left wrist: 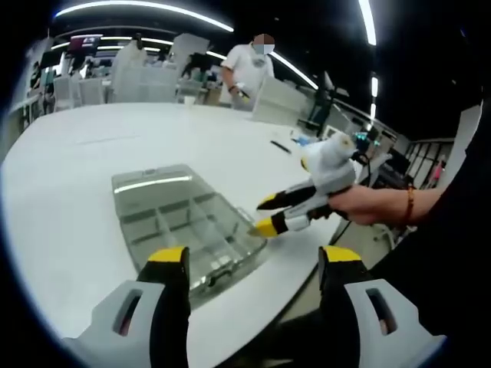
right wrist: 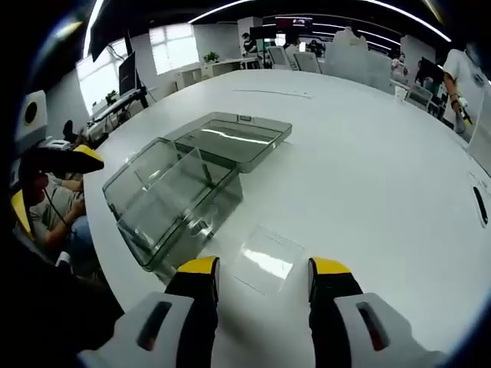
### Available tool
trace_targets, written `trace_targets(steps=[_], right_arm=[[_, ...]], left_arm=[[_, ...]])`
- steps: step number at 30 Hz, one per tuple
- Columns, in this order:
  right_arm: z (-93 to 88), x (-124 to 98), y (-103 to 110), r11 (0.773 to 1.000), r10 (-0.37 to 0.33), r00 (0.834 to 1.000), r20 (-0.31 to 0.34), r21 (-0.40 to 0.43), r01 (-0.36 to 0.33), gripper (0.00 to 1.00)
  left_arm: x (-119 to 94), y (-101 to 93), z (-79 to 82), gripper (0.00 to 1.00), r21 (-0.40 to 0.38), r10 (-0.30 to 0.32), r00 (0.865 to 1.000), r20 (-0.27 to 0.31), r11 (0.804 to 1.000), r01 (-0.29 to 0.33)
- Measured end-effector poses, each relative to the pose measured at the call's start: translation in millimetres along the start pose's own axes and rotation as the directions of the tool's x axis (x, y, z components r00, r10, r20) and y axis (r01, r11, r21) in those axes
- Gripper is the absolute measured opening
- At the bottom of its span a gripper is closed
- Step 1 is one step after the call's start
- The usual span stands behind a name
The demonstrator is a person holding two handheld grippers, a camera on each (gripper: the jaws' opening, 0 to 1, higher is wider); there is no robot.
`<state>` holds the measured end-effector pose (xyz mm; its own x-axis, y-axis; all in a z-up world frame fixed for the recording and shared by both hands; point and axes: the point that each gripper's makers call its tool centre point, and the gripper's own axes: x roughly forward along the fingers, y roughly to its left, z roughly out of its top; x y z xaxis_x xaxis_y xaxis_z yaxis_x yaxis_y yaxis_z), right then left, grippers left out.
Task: Insert the divider into the dual guide fixture by aligning both edges with the guide slots and pushing it downward to the bottom, including one-sided entry, uneven engagement, binding, and posture correction.
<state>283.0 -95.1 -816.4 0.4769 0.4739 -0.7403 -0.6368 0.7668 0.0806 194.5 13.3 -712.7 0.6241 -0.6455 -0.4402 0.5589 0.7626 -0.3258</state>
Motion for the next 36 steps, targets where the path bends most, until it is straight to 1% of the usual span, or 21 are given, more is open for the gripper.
trace_targets(steps=[4, 7, 9, 10, 11, 12, 13, 14, 16, 17, 18, 19, 22, 24, 27, 28, 29, 31, 34, 36], right_arm=[[5.3, 0, 0, 1.0, -0.022, 1.0, 0.005, -0.011, 0.022, 0.44], [6.4, 2, 2, 0.999, -0.042, 0.999, -0.006, -0.025, 0.042, 0.44], [10.6, 5, 8, 0.998, -0.037, 0.999, -0.004, -0.052, 0.037, 0.44], [11.8, 5, 7, 0.996, -0.052, 0.999, -0.011, -0.076, 0.051, 0.44], [10.2, 3, 5, 0.991, -0.078, 0.996, -0.041, -0.115, 0.072, 0.43], [6.8, 3, 10, 0.997, -0.064, 0.996, -0.056, -0.052, 0.061, 0.41], [10.0, 4, 8, 0.995, -0.071, 0.997, -0.044, -0.08, 0.067, 0.39], [8.3, 5, 8, 0.996, -0.072, 0.996, -0.047, -0.062, 0.069, 0.38], [5.5, 5, 6, 0.996, -0.072, 0.996, -0.061, -0.061, 0.068, 0.36], [8.3, 5, 3, 0.995, -0.077, 0.996, -0.054, -0.072, 0.073, 0.31], [4.0, 3, 2, 0.996, -0.078, 0.994, -0.077, -0.054, 0.074, 0.3], [6.5, 4, 2, 0.995, -0.075, 0.995, -0.063, -0.069, 0.071, 0.3], [3.3, 3, 2, 0.994, -0.061, 0.995, -0.079, -0.092, 0.053, 0.29], [-1.0, 1, 1, 0.993, -0.044, 0.994, -0.102, -0.11, 0.032, 0.29], [-5.8, -2, -2, 0.993, -0.04, 0.991, -0.125, -0.114, 0.026, 0.29], [-8.9, -4, -3, 0.992, -0.043, 0.988, -0.149, -0.121, 0.025, 0.29], [-10.0, -5, -3, 0.992, -0.041, 0.986, -0.159, -0.125, 0.021, 0.29], [-13.0, -7, -3, 0.991, -0.025, 0.981, -0.191, -0.135, 0.0, 0.29], [-12.8, -6, -4, 0.989, -0.025, 0.979, -0.202, -0.148, -0.006, 0.29], [-13.3, -6, -3, 0.986, -0.02, 0.974, -0.226, -0.163, -0.018, 0.29]], left_arm=[[-1, 2.3, 0.4, 0.66, -0.002, 0.003, 1.0, -0.001, 1.0, -0.003], [-1, 2.9, 0.8, 0.66, 0.001, 0.001, 1.0, -0.007, 1.0, -0.001], [-1, 3.3, 1.4, 0.66, 0.004, 0.001, 1.0, -0.008, 1.0, -0.001], [-1, 4.0, 1.5, 0.66, 0.002, 0.003, 1.0, -0.008, 1.0, -0.003], [-1, 4.2, 1.1, 0.66, 0.0, 0.004, 1.0, -0.01, 1.0, -0.004], [-2, 4.4, 0.6, 0.65, 0.0, 0.005, 1.0, -0.012, 1.0, -0.005], [-2, 4.4, -0.4, 0.65, 0.0, 0.006, 1.0, -0.017, 1.0, -0.006], [-2, 4.0, -1.1, 0.65, 0.002, 0.006, 1.0, -0.019, 1.0, -0.006], [-3, 2.7, -3.4, 0.65, 0.007, 0.008, 1.0, -0.025, 1.0, -0.007], [-3, 1.9, -4.9, 0.65, 0.006, 0.007, 1.0, -0.029, 1.0, -0.007], [-4, 1.2, -5.5, 0.65, 0.005, 0.006, 1.0, -0.029, 1.0, -0.006], [-4, 0.5, -6.1, 0.65, 0.003, 0.005, 1.0, -0.029, 1.0, -0.005], [-4, -1.9, -7.2, 0.65, 0.003, 0.003, 1.0, -0.029, 1.0, -0.003], [-4, -2.9, -7.2, 0.65, 0.009, 0.004, 0.999, -0.031, 1.0, -0.004], [-4, -2.9, -5.1, 0.65, 0.011, 0.007, 1.0, -0.023, 1.0, -0.007], [-5, -2.3, -4.6, 0.65, 0.007, 0.01, 1.0, -0.019, 1.0, -0.01], [-6, -1.8, -4.4, 0.65, 0.005, 0.013, 1.0, -0.016, 1.0, -0.013], [-7, -0.5, -5.0, 0.65, 0.003, 0.018, 1.0, -0.013, 1.0, -0.018], [-8, -0.2, -6.0, 0.65, -0.007, 0.016, 1.0, -0.005, 1.0, -0.016], [-8, -0.5, -5.5, 0.65, -0.013, 0.016, 1.0, 0.005, 1.0, -0.016]])
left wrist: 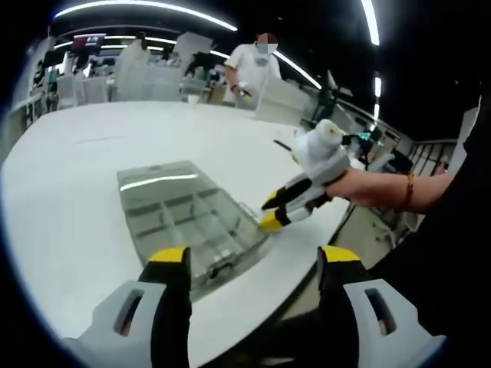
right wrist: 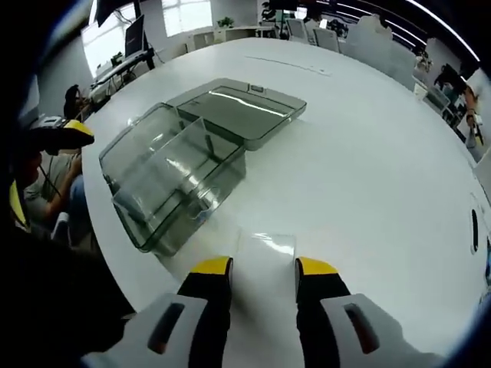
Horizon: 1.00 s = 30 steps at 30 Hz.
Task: Insert the divider into the dual guide fixture by aligning both edges with the guide slots and pushing it downward to the bottom, including one-sided entry, uneven engagement, binding, and posture correction.
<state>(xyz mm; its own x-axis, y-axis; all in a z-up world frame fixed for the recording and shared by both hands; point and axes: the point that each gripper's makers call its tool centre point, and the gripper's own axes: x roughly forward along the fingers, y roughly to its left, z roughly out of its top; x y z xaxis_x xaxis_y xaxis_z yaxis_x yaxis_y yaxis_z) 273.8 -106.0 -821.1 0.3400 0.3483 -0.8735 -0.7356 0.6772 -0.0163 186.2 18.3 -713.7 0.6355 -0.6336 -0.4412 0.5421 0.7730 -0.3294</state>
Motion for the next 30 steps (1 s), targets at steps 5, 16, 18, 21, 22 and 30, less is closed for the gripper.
trace_targets(steps=[5, 16, 18, 21, 22, 30], right_arm=[[0.8, 1, 0, 1.0, 0.009, 0.999, -0.038, -0.01, -0.009, 0.29], [0.1, 0, -1, 1.0, 0.004, 1.0, -0.008, 0.007, -0.004, 0.27], [-0.7, -3, 0, 0.999, 0.023, 1.0, -0.008, 0.044, -0.022, 0.27], [-3.2, -4, 0, 0.999, 0.022, 1.0, -0.006, 0.047, -0.022, 0.26], [-3.8, -5, 0, 0.999, 0.023, 1.0, -0.005, 0.049, -0.022, 0.26], [-5.5, -16, 0, 0.998, 0.024, 1.0, 0.011, 0.054, -0.025, 0.26]], left_arm=[[3, -1.6, -2.1, 0.65, -0.007, -0.006, 1.0, -0.002, 1.0, 0.006], [9, -6.8, 1.3, 0.66, -0.024, -0.04, 0.999, 0.019, 0.999, 0.041], [10, -7.8, 3.9, 0.66, -0.031, -0.049, 0.998, 0.028, 0.998, 0.05], [11, -7.9, 4.5, 0.66, -0.026, -0.054, 0.998, 0.023, 0.998, 0.054], [11, -8.4, 4.6, 0.66, -0.023, -0.056, 0.998, 0.02, 0.998, 0.056], [14, -16.2, 4.2, 0.66, -0.026, -0.073, 0.997, 0.022, 0.997, 0.073]])
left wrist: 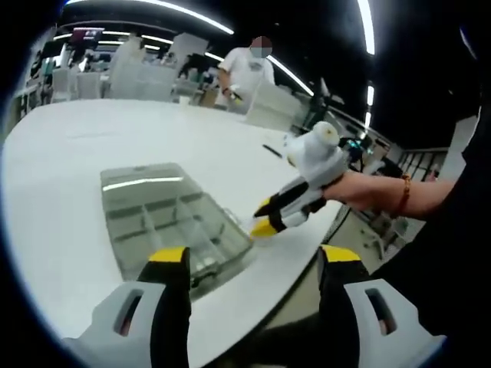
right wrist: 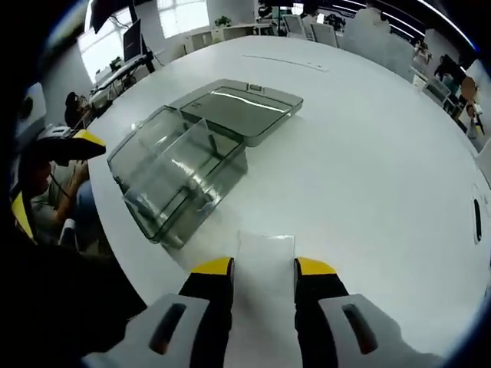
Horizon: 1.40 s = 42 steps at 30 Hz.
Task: Insert the divider into the dual guide fixture by aligning both edges with the guide slots and pushing it downward to the bottom, including one-sided entry, uneven engagement, binding, and posture correction.
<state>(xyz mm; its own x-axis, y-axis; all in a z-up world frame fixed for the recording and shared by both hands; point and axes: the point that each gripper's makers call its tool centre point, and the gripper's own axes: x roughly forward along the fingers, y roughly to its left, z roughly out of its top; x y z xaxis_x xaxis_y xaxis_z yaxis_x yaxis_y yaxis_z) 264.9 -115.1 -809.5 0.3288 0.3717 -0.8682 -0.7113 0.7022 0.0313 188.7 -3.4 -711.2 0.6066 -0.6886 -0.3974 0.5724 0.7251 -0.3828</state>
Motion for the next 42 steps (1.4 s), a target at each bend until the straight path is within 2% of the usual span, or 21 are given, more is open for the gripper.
trace_targets(steps=[5, 17, 25, 35, 37, 40, 42], right_arm=[[3.3, -10, -1, 1.0, -0.011, 0.999, 0.036, 0.0, 0.011, 0.26], [3.6, -24, -5, 1.0, -0.027, 0.995, 0.098, 0.0, 0.028, 0.26], [18.1, -42, -3, 0.999, -0.038, 0.978, 0.203, -0.009, 0.041, 0.26], [32.0, -49, 6, 0.999, -0.029, 0.965, 0.262, -0.008, 0.033, 0.26], [37.9, -52, 8, 0.998, -0.038, 0.957, 0.288, -0.032, 0.049, 0.26], [42.2, -53, 14, 0.998, -0.02, 0.953, 0.304, -0.051, 0.037, 0.26], [48.6, -57, 20, 0.998, -0.009, 0.944, 0.33, -0.062, 0.031, 0.26]], left_arm=[[3, -2.3, -0.2, 0.65, -0.006, -0.003, 1.0, -0.001, 1.0, 0.003], [18, -10.5, 11.3, 0.65, -0.029, -0.038, 0.999, 0.029, 0.999, 0.038], [24, -11.0, 12.5, 0.64, -0.065, -0.038, 0.998, 0.04, 0.997, 0.041], [27, -10.6, 21.3, 0.62, -0.086, -0.051, 0.997, 0.065, 0.995, 0.056], [26, -10.1, 22.9, 0.61, -0.098, -0.051, 0.996, 0.076, 0.993, 0.058], [25, -8.8, 24.3, 0.6, -0.124, -0.048, 0.995, 0.091, 0.991, 0.059], [24, -9.1, 24.8, 0.59, -0.132, -0.054, 0.994, 0.097, 0.989, 0.067]])
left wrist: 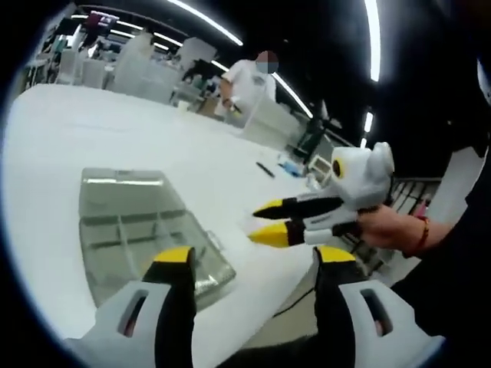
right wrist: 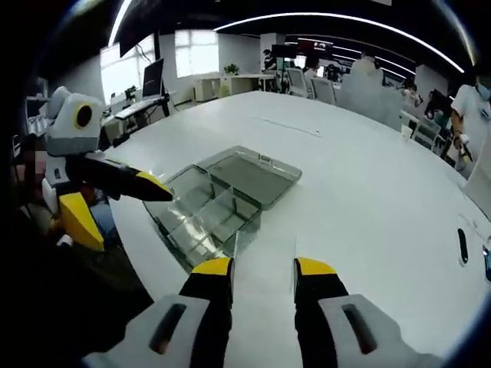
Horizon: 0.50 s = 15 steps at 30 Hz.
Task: Insert the divider into the dual guide fixture by aligning both edges with the guide slots and pushing it downward to the bottom, including one-sided entry, uneven engagement, binding, and posture correction.
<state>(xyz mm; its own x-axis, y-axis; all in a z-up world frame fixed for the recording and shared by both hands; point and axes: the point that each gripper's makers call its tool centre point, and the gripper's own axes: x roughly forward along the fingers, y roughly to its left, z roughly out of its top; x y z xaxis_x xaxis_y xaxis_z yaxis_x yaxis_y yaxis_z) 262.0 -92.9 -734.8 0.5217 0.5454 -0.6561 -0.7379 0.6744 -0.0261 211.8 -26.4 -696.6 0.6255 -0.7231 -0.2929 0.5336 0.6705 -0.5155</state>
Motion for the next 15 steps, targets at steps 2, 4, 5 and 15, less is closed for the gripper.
trace_targets(steps=[2, 4, 5, 15], right_arm=[[3.8, -1, 2, 1.0, 0.0, 1.0, 0.015, 0.0, 0.0, 0.26], [9.3, -2, 6, 1.0, 0.01, 0.999, 0.045, -0.008, -0.009, 0.26], [11.5, -2, 8, 1.0, 0.017, 0.998, 0.06, -0.01, -0.016, 0.26], [24.0, -2, 28, 0.998, 0.055, 0.993, 0.105, -0.028, -0.052, 0.26]], left_arm=[[0, 1.3, 0.7, 0.58, -0.018, 0.002, 1.0, 0.008, 1.0, -0.002], [0, 1.6, 0.9, 0.58, -0.023, 0.001, 1.0, 0.011, 1.0, -0.001], [1, 1.6, 1.2, 0.58, -0.025, 0.001, 1.0, 0.013, 1.0, -0.001], [-1, 5.5, 4.1, 0.54, -0.088, -0.013, 0.999, 0.031, 0.996, 0.016]])
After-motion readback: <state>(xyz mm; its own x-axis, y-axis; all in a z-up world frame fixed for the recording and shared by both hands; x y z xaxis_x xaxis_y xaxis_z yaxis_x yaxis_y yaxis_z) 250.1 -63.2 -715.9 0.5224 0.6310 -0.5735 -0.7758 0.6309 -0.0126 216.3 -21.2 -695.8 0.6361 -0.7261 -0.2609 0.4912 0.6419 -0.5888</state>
